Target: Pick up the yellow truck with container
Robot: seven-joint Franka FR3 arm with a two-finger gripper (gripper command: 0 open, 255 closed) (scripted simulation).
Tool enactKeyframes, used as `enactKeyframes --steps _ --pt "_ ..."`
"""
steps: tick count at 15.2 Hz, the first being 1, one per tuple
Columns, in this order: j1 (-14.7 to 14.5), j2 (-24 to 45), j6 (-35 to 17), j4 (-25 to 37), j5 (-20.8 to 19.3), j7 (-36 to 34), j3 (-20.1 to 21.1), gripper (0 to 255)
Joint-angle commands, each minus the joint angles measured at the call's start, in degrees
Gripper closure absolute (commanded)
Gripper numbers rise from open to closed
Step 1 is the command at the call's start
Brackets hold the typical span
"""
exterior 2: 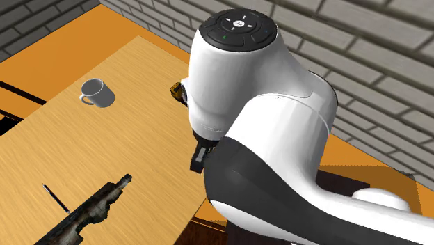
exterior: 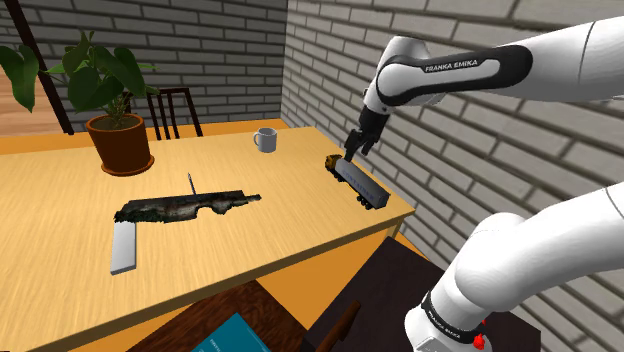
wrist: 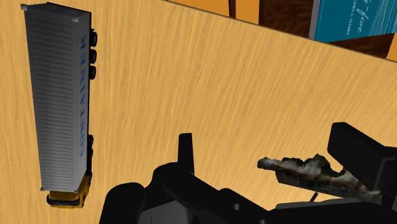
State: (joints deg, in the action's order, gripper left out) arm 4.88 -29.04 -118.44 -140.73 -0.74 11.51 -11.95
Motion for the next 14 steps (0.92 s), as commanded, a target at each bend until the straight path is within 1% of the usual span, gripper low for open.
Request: enactKeyframes --steps 1,5,8,11,14 --pt "0.71 3.40 -3.39 0.06 -0.51 1.64 -1.72 0" --pt "1.57 10.47 -9.00 1.49 -0.52 4.26 -4.52 0" --pt "2.07 16.16 -12.85 3.26 0.24 6.51 -6.59 0" --pt "2.57 22.11 -16.30 5.61 1.83 9.12 -8.49 0" --pt "3.27 28.28 -19.24 8.53 4.26 12.09 -10.02 0"
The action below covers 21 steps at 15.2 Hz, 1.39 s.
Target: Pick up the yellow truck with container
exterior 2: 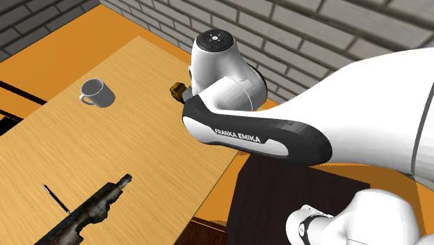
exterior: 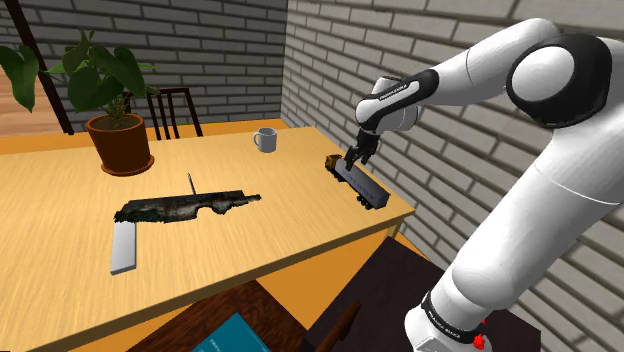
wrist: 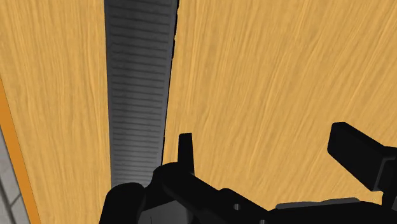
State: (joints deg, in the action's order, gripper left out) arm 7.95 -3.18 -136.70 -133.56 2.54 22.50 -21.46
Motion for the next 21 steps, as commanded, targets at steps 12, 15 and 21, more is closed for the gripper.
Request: enactKeyframes --steps 12,15,21 --pt "6.26 23.10 -7.66 13.90 11.54 11.01 -0.70 0" --pt "6.80 24.83 -9.44 13.72 12.78 11.89 0.03 0" --pt "7.30 26.32 -10.87 13.70 13.81 12.63 0.71 255"
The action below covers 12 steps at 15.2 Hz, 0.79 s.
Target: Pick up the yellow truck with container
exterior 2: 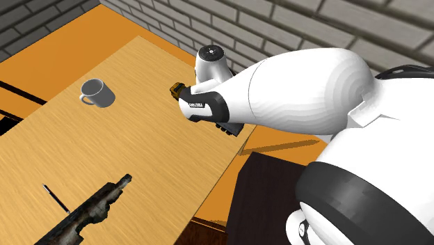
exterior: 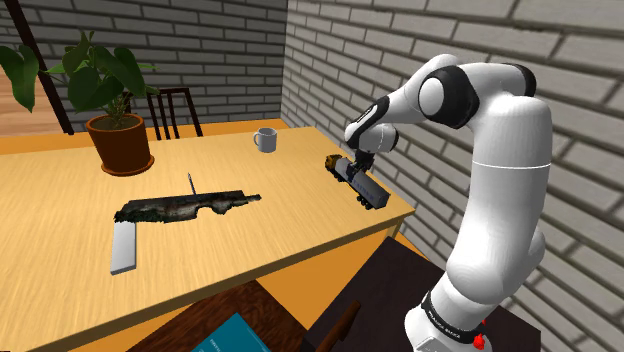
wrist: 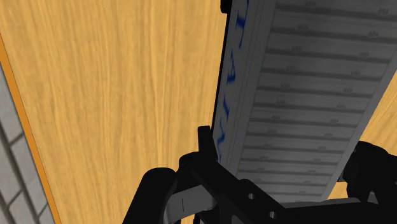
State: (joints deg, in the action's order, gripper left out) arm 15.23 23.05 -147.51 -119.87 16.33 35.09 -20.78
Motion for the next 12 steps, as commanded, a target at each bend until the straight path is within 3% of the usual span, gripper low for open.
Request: enactKeyframes --steps 1,12 --pt "0.01 0.06 -0.07 -0.03 0.02 0.03 0.03 255" --pt "-0.76 -2.24 2.21 0.10 -1.59 -1.12 -1.01 255"
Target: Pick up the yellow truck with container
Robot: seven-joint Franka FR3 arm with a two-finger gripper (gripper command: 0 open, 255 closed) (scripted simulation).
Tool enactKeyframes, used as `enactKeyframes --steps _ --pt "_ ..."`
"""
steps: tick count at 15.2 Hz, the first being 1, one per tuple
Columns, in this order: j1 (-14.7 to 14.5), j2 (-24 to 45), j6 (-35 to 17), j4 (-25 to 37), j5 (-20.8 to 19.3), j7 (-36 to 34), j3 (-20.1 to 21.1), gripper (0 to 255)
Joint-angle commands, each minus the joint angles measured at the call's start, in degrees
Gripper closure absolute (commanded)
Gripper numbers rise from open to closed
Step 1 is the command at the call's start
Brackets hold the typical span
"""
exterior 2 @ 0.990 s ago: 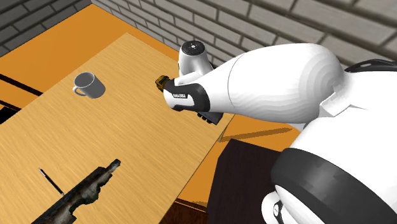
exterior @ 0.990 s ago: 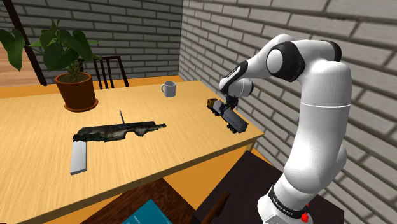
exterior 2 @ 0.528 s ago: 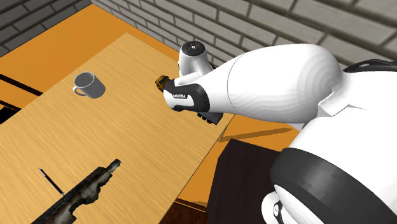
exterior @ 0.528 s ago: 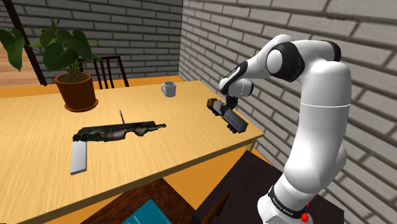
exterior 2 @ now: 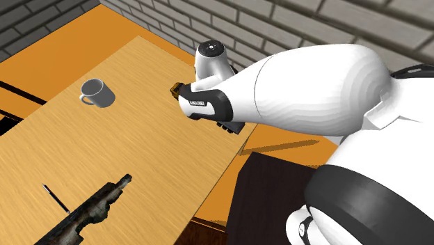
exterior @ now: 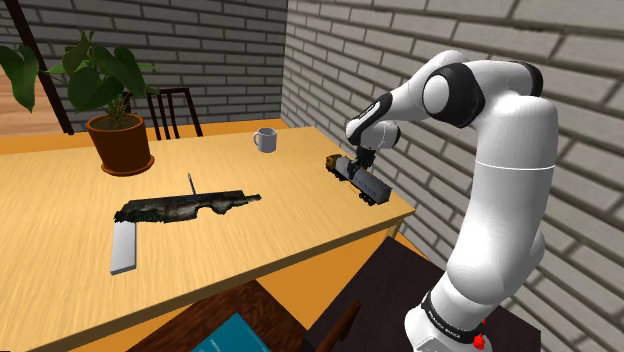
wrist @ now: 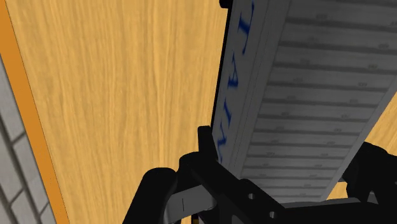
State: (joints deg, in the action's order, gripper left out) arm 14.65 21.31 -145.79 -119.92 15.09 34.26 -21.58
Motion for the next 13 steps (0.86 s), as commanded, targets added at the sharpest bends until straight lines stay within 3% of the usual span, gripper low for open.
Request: enactKeyframes --steps 1,13 --pt "-0.36 -1.07 1.09 0.22 -0.76 -0.58 -0.45 255" --pt "-1.79 -6.47 7.41 1.61 -4.72 -3.37 -2.38 255"
